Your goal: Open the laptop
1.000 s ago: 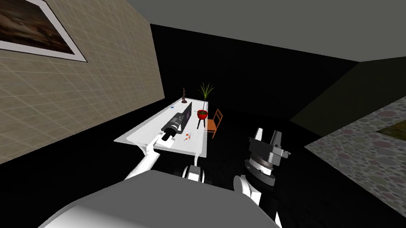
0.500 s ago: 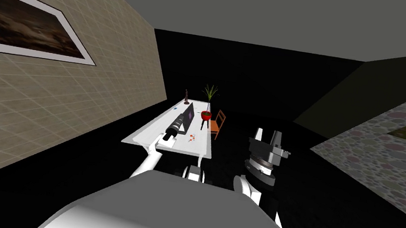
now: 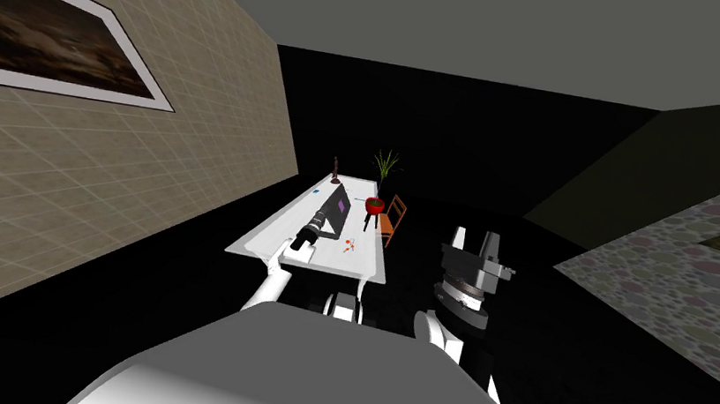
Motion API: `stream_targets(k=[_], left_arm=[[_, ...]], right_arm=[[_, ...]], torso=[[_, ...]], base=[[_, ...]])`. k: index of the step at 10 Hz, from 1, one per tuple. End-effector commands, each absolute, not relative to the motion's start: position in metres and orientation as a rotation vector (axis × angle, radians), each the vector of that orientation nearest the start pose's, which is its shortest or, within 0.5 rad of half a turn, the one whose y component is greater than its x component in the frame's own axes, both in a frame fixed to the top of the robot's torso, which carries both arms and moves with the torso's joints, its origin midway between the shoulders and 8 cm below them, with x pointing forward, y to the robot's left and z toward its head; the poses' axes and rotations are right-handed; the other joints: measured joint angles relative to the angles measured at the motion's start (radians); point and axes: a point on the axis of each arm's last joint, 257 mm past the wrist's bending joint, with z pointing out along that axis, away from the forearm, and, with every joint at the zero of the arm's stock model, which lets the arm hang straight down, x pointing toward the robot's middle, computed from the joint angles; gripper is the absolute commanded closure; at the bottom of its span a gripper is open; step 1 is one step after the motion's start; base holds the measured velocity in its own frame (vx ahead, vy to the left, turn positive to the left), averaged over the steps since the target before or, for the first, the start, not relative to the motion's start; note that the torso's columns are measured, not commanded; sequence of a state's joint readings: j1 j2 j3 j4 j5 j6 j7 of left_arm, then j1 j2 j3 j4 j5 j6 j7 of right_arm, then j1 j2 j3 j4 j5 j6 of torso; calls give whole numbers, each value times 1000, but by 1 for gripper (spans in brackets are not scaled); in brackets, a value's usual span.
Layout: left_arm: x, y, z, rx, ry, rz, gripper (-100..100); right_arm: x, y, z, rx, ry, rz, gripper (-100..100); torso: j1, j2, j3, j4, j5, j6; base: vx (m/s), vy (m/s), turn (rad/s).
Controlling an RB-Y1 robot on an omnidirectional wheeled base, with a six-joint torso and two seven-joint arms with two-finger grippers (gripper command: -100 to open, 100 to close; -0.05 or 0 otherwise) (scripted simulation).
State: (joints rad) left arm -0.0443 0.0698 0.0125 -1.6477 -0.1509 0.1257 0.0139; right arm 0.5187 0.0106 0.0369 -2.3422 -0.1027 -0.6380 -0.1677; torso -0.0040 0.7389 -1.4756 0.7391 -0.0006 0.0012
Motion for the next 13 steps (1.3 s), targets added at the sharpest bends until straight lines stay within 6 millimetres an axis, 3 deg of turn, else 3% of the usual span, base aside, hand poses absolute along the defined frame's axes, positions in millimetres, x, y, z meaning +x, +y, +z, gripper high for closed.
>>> stream_targets(k=[1,10,11,13], left_arm=[[555,238,-211,-1159,1235,-1141,100],[539,229,-255,-1394,1060,-1362,100],[545,230,-243,-1384,1080,-1342,-100],[547,230,-237,-1384,1081,-1343,-100]], right_arm=[[303,-280,69,632,363,1588,0],[303,-280,69,632,363,1588,0],[303,-280,69,632,363,1588,0],[303,-280,69,632,363,1588,0]], torso=[[1,0,0,-1,0,1],[1,3,2,2,-1,-1],[1,2,1,1,-1,-1],[1,1,0,0,0,-1]], base=[[5,130,-26],[6,90,-21],[-1,24,2],[-19,-10,15]])
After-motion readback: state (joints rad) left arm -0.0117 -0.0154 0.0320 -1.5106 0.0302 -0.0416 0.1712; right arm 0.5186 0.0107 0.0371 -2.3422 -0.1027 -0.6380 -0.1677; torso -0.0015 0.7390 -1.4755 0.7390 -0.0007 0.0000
